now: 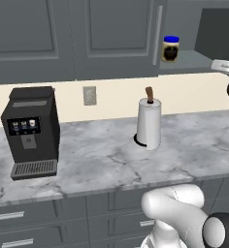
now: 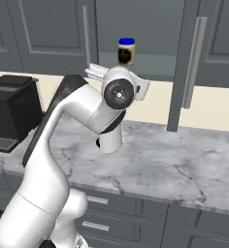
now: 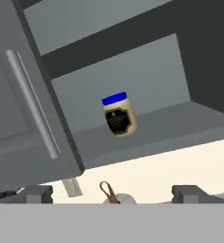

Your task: Move the ketchup and mayonnaise from the cabinet to the dining counter.

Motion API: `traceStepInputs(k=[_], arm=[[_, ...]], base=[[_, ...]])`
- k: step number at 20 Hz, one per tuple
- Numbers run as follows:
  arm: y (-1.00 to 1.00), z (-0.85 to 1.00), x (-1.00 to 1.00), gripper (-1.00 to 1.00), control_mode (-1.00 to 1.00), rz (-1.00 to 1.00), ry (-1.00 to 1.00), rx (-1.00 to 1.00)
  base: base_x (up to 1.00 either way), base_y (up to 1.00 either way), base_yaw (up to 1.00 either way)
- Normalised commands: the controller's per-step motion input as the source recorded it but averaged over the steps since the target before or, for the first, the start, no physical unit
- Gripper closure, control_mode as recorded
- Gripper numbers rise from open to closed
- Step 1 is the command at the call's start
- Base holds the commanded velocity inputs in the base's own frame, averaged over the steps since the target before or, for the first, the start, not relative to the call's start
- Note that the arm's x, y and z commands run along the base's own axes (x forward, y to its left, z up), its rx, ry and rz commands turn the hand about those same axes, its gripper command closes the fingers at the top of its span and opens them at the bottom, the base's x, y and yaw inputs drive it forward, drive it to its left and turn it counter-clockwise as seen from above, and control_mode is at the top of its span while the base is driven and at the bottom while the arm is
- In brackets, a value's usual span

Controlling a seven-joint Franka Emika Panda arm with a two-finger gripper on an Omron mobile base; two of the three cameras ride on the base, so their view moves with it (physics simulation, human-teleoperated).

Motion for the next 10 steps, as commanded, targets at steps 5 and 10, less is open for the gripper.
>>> traceStepInputs(k=[5,10], arm=[[0.98,0.0,0.0,-1.0,-1.0,0.32,-0.36,0.0],[0.71,0.0,0.0,-1.0,-1.0,0.03,-0.37,-0.03]], base=[[0.0,0.0,0.0],[0.0,0.0,0.0]])
